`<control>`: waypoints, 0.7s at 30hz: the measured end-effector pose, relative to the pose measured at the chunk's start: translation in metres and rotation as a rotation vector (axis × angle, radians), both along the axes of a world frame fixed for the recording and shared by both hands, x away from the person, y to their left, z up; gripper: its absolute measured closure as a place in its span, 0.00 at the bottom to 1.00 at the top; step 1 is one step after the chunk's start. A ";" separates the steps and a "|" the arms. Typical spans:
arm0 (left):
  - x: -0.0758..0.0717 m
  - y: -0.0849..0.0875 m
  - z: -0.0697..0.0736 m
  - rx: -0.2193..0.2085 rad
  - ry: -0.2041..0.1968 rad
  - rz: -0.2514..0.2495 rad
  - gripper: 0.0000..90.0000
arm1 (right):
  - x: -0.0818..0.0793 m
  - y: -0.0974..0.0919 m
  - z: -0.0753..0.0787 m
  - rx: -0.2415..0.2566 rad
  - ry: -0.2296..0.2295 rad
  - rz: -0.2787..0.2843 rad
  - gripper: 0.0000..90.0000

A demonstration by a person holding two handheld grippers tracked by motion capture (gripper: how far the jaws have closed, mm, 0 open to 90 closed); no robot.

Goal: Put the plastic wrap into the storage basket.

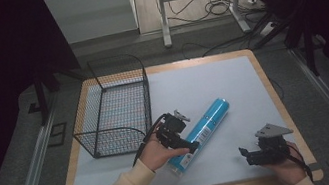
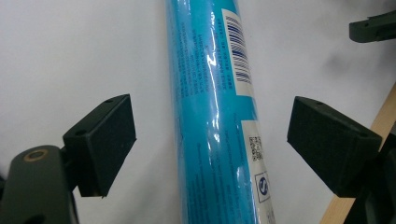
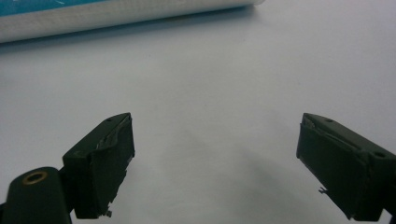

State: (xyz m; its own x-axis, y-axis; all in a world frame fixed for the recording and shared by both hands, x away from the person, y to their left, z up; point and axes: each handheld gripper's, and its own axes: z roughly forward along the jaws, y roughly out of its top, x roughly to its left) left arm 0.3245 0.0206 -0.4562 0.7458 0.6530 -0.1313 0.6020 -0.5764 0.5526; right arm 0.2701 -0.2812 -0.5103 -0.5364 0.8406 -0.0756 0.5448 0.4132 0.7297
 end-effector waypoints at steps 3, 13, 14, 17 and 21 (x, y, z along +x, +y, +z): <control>0.003 -0.004 -0.001 0.001 0.008 0.001 0.17 | 0.000 0.000 0.000 -0.001 -0.001 0.000 0.13; 0.011 -0.015 -0.004 0.010 0.017 -0.003 0.17 | 0.000 0.000 0.000 0.001 0.003 0.001 0.13; 0.011 -0.017 -0.003 0.015 0.016 -0.008 0.17 | 0.000 0.000 0.000 0.001 0.003 0.001 0.13; 0.014 -0.022 -0.002 0.026 0.015 -0.017 0.17 | 0.000 0.000 0.000 0.000 0.003 0.002 0.13; 0.016 -0.030 -0.001 0.031 0.006 -0.018 0.17 | 0.001 -0.001 -0.001 -0.002 0.005 0.000 0.13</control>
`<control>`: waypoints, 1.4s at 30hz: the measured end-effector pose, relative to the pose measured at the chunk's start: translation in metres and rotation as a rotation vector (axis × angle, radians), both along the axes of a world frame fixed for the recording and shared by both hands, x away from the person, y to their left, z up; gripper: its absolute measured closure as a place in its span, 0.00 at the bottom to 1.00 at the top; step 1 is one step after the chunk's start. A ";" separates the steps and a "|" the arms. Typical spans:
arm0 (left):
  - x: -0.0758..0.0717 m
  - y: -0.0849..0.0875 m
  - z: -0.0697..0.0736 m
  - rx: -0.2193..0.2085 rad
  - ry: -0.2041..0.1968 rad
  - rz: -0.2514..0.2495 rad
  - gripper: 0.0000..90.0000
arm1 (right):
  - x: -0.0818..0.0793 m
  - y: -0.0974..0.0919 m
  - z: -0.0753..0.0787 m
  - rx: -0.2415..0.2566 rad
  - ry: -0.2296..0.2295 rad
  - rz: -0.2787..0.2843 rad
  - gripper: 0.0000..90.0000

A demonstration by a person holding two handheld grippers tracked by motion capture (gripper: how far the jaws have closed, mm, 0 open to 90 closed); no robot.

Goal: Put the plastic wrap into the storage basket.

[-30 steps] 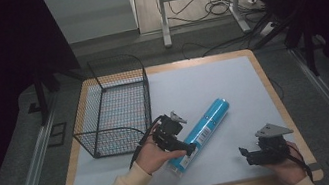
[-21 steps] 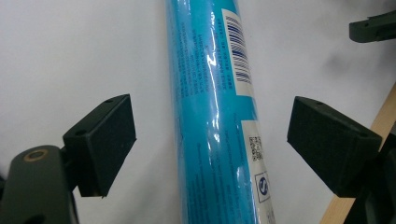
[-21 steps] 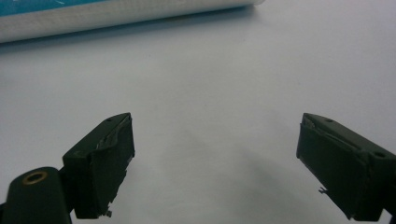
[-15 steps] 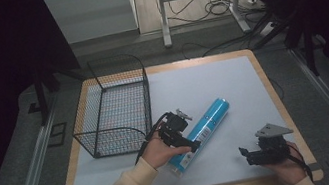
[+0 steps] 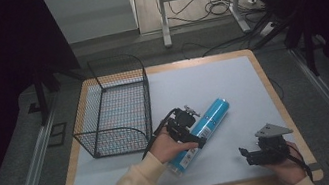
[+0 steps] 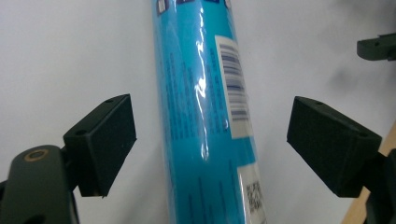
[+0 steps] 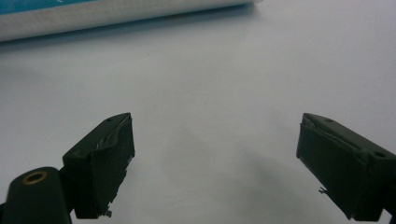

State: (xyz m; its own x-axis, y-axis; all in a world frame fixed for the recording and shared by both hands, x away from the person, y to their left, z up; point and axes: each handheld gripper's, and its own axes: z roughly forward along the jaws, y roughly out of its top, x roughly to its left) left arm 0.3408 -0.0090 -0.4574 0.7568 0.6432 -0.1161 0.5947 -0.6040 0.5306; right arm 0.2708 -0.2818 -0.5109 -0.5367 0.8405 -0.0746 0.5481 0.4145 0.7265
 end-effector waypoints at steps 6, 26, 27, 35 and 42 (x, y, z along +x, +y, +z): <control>0.005 -0.010 -0.002 0.026 0.010 -0.013 0.17 | 0.000 0.000 0.000 0.000 -0.004 0.006 0.13; 0.030 -0.040 -0.021 0.111 0.051 -0.014 0.18 | 0.000 0.000 -0.001 0.003 -0.001 0.007 0.13; 0.032 -0.041 -0.023 0.117 0.055 -0.011 0.18 | 0.000 0.000 -0.001 0.003 -0.001 0.007 0.13; 0.041 -0.047 -0.038 0.179 0.086 0.015 0.20 | 0.000 0.000 -0.001 0.004 0.000 0.006 0.13; 0.039 -0.047 -0.045 0.164 0.140 0.026 0.33 | 0.001 0.000 -0.001 0.001 0.000 0.008 0.13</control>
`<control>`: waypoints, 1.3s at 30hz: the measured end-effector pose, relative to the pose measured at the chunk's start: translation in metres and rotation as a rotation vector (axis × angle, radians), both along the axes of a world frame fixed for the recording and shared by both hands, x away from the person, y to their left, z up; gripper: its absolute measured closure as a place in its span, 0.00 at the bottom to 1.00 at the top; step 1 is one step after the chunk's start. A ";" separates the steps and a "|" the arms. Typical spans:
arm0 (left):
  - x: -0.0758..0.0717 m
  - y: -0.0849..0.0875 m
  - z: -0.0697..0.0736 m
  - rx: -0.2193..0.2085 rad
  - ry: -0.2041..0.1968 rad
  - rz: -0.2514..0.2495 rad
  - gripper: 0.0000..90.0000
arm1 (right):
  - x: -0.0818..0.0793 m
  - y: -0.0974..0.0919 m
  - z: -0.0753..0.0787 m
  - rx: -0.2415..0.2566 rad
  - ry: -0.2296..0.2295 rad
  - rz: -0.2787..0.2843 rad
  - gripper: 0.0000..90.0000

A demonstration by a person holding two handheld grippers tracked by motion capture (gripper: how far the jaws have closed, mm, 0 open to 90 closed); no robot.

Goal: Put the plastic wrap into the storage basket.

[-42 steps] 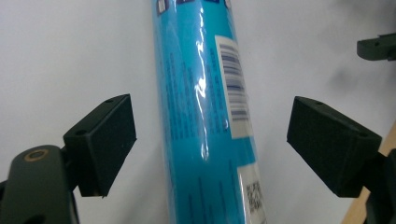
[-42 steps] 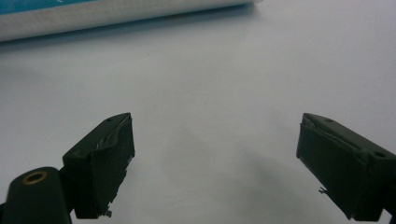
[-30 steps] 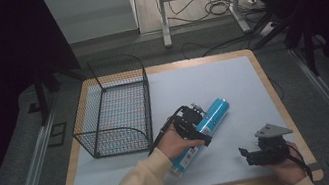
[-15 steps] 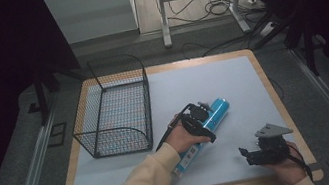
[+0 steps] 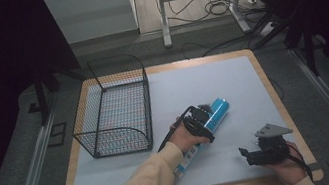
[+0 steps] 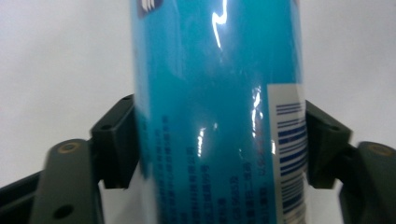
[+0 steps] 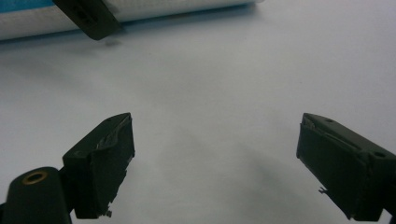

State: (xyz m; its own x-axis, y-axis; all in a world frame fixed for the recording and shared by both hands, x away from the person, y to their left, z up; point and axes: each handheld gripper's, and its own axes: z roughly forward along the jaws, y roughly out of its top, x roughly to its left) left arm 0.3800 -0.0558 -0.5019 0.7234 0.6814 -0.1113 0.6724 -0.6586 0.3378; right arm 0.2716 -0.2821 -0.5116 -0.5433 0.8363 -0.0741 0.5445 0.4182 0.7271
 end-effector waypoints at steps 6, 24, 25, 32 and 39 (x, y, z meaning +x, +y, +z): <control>0.004 0.000 0.002 0.010 0.037 0.003 0.34 | 0.000 0.000 0.000 0.000 -0.001 -0.003 0.13; 0.016 0.008 0.048 0.064 0.029 -0.076 0.35 | 0.001 -0.001 0.001 -0.002 -0.008 -0.009 0.13; 0.016 0.008 0.048 0.064 0.029 -0.076 0.35 | 0.001 -0.001 0.001 -0.002 -0.008 -0.009 0.13; 0.019 0.013 0.063 0.062 0.015 -0.083 0.35 | 0.001 -0.002 0.001 -0.001 -0.007 -0.009 0.13; 0.020 0.015 0.069 0.057 0.010 -0.086 0.35 | 0.001 -0.002 0.001 0.002 -0.006 -0.010 0.13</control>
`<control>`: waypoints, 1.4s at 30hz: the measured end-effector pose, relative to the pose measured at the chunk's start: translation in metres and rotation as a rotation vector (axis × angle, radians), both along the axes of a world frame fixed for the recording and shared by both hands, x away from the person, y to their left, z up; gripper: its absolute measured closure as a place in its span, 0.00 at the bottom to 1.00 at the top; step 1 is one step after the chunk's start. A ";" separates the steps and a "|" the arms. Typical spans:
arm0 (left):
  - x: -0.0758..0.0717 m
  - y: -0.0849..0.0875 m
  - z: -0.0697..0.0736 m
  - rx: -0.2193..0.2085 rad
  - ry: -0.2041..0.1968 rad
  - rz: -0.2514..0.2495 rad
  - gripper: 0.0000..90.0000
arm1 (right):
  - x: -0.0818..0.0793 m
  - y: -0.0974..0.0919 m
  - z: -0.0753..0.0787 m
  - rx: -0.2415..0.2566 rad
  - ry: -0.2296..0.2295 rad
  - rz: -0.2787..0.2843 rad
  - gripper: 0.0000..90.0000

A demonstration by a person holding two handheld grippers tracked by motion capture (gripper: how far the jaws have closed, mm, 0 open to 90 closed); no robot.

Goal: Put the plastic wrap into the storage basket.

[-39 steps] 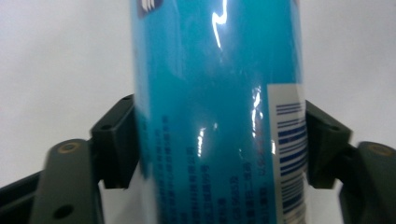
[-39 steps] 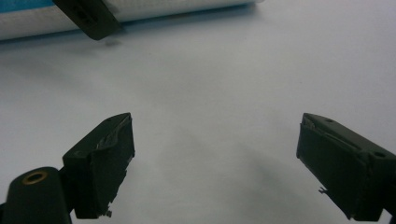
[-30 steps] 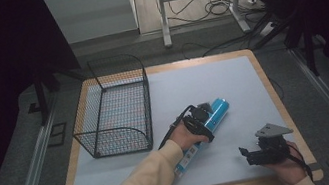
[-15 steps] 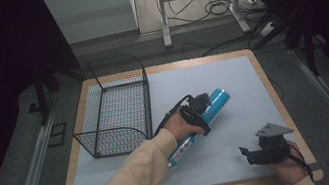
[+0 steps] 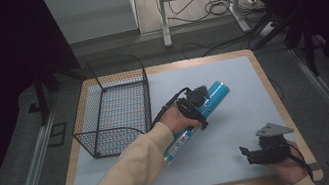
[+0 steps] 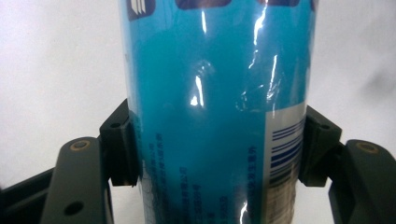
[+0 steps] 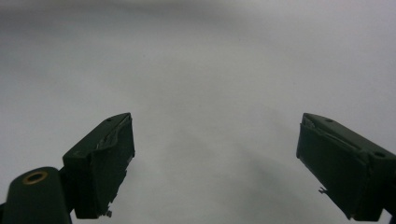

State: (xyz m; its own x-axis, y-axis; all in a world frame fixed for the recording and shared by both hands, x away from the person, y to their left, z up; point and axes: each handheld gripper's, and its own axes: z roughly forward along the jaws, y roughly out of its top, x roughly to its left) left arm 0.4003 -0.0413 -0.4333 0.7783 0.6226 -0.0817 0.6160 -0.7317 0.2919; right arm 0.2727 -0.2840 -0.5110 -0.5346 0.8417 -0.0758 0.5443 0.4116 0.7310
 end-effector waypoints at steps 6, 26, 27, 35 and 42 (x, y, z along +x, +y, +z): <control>0.002 0.000 0.005 -0.001 -0.001 -0.010 0.35 | 0.000 0.000 0.000 0.000 0.002 0.000 0.13; 0.015 0.001 0.039 -0.009 -0.063 0.008 0.35 | 0.001 -0.001 -0.001 0.001 0.005 0.004 0.13; 0.015 0.002 0.041 -0.010 -0.070 0.010 0.35 | 0.001 -0.001 -0.001 0.001 0.005 0.004 0.13; 0.022 0.006 0.056 -0.025 -0.087 0.021 0.35 | 0.001 -0.001 -0.001 0.005 0.007 0.002 0.13; 0.027 0.008 0.066 -0.025 -0.101 0.030 0.35 | 0.001 -0.001 -0.001 0.002 0.007 0.003 0.13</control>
State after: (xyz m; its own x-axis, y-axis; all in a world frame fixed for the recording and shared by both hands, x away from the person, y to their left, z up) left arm 0.4276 -0.0328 -0.3674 0.7642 0.6447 -0.0197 0.6042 -0.7048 0.3717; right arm 0.2741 -0.2850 -0.5125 -0.5379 0.8401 -0.0700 0.5482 0.4116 0.7280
